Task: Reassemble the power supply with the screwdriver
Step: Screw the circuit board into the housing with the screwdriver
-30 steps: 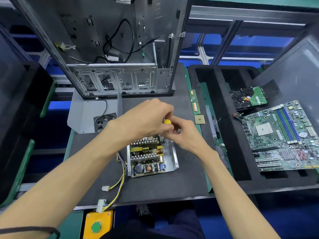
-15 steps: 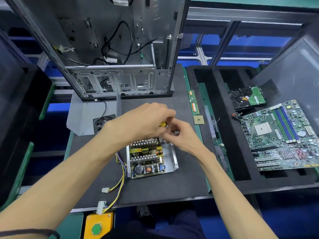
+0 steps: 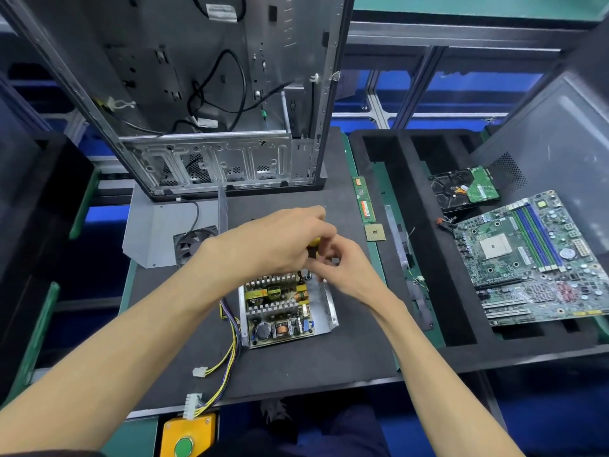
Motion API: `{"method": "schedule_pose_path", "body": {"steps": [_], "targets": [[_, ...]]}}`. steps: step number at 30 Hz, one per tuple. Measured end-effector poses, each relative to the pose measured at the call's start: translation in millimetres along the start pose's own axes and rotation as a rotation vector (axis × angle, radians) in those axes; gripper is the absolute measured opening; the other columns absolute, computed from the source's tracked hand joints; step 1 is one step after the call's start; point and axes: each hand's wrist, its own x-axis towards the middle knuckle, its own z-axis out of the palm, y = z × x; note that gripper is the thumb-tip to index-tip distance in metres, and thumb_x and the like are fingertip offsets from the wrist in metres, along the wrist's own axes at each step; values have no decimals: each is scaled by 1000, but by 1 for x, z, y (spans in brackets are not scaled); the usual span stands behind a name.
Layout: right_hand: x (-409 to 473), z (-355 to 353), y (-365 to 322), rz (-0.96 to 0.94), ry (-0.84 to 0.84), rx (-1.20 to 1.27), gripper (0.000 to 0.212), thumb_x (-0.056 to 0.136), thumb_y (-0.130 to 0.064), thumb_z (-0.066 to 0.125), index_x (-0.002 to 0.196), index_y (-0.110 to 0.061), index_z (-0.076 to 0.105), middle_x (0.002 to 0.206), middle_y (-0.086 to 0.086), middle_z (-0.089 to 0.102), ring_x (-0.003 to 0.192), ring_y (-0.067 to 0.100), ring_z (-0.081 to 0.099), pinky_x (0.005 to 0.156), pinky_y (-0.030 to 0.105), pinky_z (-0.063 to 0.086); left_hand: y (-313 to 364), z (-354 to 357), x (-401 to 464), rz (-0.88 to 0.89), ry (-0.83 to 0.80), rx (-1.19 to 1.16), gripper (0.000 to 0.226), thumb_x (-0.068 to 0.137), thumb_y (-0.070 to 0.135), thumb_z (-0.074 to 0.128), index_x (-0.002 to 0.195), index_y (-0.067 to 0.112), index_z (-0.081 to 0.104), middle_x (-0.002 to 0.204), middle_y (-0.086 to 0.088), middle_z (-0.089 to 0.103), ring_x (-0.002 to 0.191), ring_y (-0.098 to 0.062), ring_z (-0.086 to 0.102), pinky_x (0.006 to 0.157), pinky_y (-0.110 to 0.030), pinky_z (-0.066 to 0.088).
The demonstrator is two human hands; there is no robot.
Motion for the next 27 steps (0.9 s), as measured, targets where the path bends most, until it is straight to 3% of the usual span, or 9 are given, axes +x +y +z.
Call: {"method": "schedule_pose_path", "body": {"steps": [3,7,8,11,14,19,22,25,27], "targets": [[-1,0,1,7,-17,-17,19,84,-23,75,74,-20,59,64,15,61,63,12,51,62,26,41,-1,3,0,7,19,8,15,89,13,62,96,25,58,94,7,40,85,-19,49,76,-39,45],[-2,1,-6,19,-61,42,24,74,-36,69,84,-14,66,67,15,53,66,15,47,65,31,41,2,8,2,-117,181,89,31,89,48,65,100,22,53,91,1,57,86,-27,59,71,-38,46],[-2,1,-8,15,-66,37,16,77,-33,73,78,-21,63,67,17,49,67,17,43,64,32,38,2,8,4,-150,199,104,27,89,46,64,96,22,54,89,-1,58,86,-30,61,69,-38,47],[-1,-1,-8,-16,-51,13,36,84,-22,79,63,-41,57,65,14,43,65,16,40,62,30,34,3,10,6,-220,230,119,30,91,44,62,82,16,57,74,-1,51,77,-33,59,61,-35,42],[-3,1,-11,-26,-35,48,21,76,-35,72,63,-44,58,65,17,49,65,20,48,65,33,39,5,13,4,-274,202,99,44,94,44,58,66,14,44,64,-2,42,66,-32,50,54,-35,35],[-5,0,-5,-3,-60,64,8,74,-37,67,73,-43,62,63,14,63,59,11,59,64,20,45,13,7,3,-120,82,113,14,92,22,62,101,15,70,96,-7,62,94,-35,63,78,-42,53],[-8,-1,-2,-4,-50,65,16,77,-35,66,66,-43,60,63,9,67,59,7,63,65,13,45,12,6,3,-64,-5,58,26,89,7,61,108,22,70,106,0,53,103,-27,58,84,-40,50],[-10,-3,0,-8,-46,87,13,77,-32,63,71,-44,64,65,6,66,62,8,62,68,17,47,10,11,3,-72,55,67,20,91,26,64,110,22,64,103,-1,60,99,-27,61,80,-39,50],[-10,-4,1,-2,-55,111,11,78,-29,61,73,-38,64,65,0,62,61,11,59,67,26,48,10,15,2,-154,147,98,36,90,51,63,104,18,57,88,-4,63,84,-30,62,68,-38,48]]}}
